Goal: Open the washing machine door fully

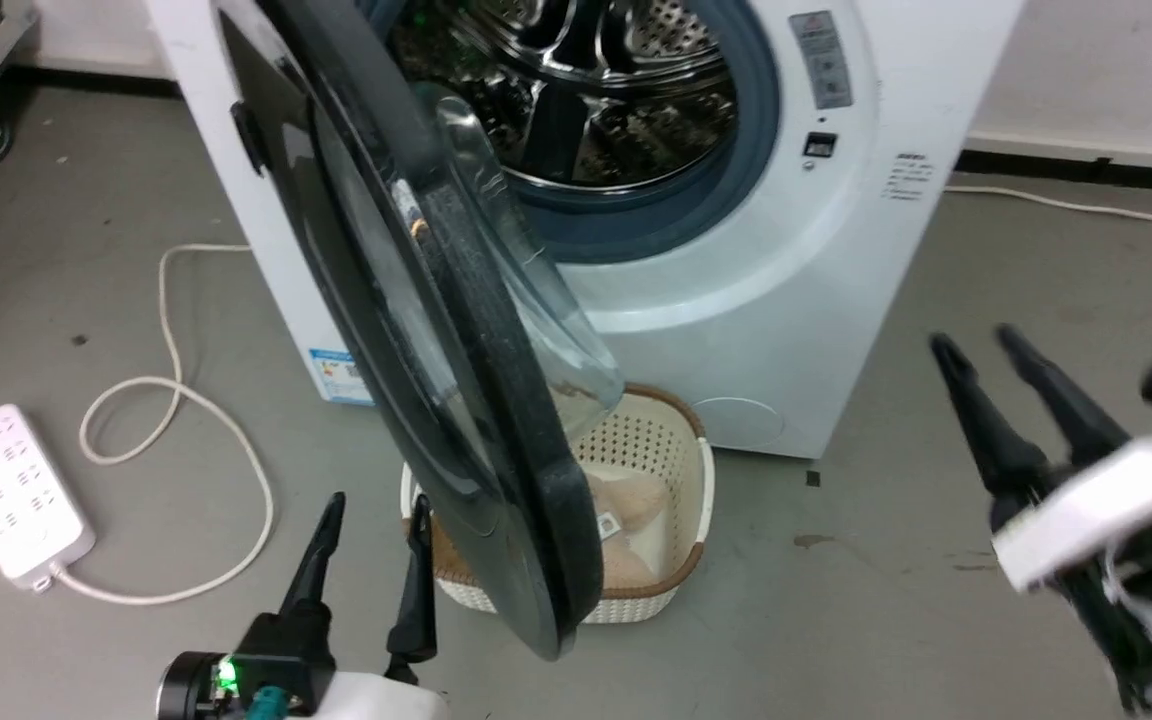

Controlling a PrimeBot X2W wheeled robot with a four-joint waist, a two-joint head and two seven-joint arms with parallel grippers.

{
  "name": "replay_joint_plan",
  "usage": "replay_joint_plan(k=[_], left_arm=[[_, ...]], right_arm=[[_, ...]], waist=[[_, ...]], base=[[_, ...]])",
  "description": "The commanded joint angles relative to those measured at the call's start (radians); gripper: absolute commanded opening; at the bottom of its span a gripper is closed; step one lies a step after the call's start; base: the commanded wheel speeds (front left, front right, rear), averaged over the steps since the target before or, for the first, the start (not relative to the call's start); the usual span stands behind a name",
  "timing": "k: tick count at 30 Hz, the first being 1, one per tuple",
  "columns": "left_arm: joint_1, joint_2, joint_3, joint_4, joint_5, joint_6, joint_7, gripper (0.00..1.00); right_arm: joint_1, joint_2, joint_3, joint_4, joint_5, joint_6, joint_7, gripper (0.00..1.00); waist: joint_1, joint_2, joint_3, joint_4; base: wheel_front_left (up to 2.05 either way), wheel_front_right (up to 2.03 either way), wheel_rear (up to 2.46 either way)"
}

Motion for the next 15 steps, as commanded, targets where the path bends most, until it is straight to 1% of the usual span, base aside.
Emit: replay_joint_plan(k=[1,2,3,5,8,10,12,15], left_arm=[[0.017,0.002,0.008,-0.002,-0.011,0.001,-0.006,1.0],[0.021,0.002,0.014,-0.003,-0.013,0.001,-0.006,1.0],[0.027,0.002,0.026,0.004,-0.017,-0.01,-0.006,1.0],[0.03,0.002,0.034,0.007,-0.016,-0.017,-0.006,1.0],[0.035,0.002,0.043,0.012,-0.013,-0.027,-0.006,1.0],[0.041,0.002,0.042,0.016,-0.012,-0.03,-0.006,1.0],[0.044,0.002,0.043,0.025,-0.016,-0.035,-0.006,1.0],[0.044,0.002,0.042,0.034,-0.018,-0.038,-0.006,1.0]], right_arm=[[0.043,-0.011,-0.002,-0.017,-0.053,0.001,-0.056,1.0],[0.07,-0.012,-0.013,-0.028,-0.105,0.001,-0.107,1.0],[0.154,0.01,-0.06,-0.06,-0.255,0.001,-0.236,1.0],[0.21,0.045,-0.092,-0.08,-0.344,0.001,-0.291,1.0],[0.282,0.121,-0.139,-0.103,-0.448,0.001,-0.33,1.0],[0.322,0.17,-0.152,-0.114,-0.504,0.001,-0.345,1.0],[0.355,0.203,-0.15,-0.119,-0.566,0.001,-0.355,1.0],[0.388,0.245,-0.153,-0.124,-0.614,0.001,-0.363,1.0]], waist=[[0.0,0.0,-0.013,-0.016],[0.0,0.0,-0.016,-0.023],[0.0,0.0,-0.022,-0.032],[0.0,0.0,-0.026,-0.037],[0.0,0.0,-0.029,-0.044],[0.0,0.0,-0.032,-0.045],[0.0,0.0,-0.037,-0.045],[0.0,0.0,-0.04,-0.044]], base=[[0.0,0.0,0.0],[0.0,0.0,0.0],[0.0,0.0,0.0],[0.0,0.0,0.0],[0.0,0.0,0.0],[0.0,0.0,0.0],[0.0,0.0,0.0],[0.0,0.0,0.0]])
